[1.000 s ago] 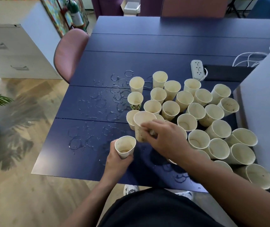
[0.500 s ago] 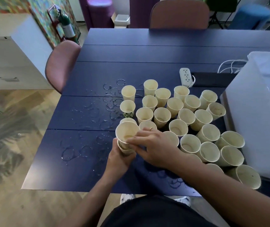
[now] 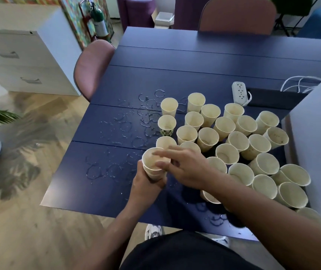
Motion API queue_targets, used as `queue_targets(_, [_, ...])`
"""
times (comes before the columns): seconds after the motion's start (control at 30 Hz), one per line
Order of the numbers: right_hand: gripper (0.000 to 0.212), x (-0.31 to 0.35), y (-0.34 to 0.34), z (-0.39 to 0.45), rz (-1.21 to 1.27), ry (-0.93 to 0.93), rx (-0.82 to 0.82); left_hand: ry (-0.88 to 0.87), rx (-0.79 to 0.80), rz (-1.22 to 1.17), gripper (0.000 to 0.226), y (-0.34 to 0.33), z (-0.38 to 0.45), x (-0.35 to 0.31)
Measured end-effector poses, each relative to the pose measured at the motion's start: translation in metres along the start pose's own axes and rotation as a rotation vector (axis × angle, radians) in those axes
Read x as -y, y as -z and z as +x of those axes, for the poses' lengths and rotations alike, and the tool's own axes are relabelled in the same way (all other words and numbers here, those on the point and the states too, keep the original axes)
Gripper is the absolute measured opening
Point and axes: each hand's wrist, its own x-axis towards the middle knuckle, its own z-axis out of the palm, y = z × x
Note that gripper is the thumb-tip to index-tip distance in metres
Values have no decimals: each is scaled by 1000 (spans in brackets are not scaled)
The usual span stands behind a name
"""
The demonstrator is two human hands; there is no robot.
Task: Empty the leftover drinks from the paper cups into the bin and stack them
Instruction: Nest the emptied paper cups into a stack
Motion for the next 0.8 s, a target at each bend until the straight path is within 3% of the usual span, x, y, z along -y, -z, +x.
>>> queue_targets(0.1, [30, -4, 1, 18, -12, -90, -185, -9, -33, 28, 62, 5, -2, 2])
queue_targets(0.13, [26, -8, 1, 23, -86, -141, -152, 2, -33, 34, 61, 6, -3, 3])
queue_targets(0.27, [32, -29, -11, 37, -400, -310, 224, 24, -40, 56, 61, 9, -7, 8])
queue_targets(0.5, [22, -44, -31, 46, -623, -333, 293, 25, -25, 64, 60, 10, -9, 9])
queue_targets(0.67, [19, -47, -27, 46, -511, -253, 200, 32, 0, 71, 62, 8, -9, 9])
queue_targets(0.8, [20, -30, 0, 39, -394, -112, -75, 40, 25, 80, 57, 6, -7, 10])
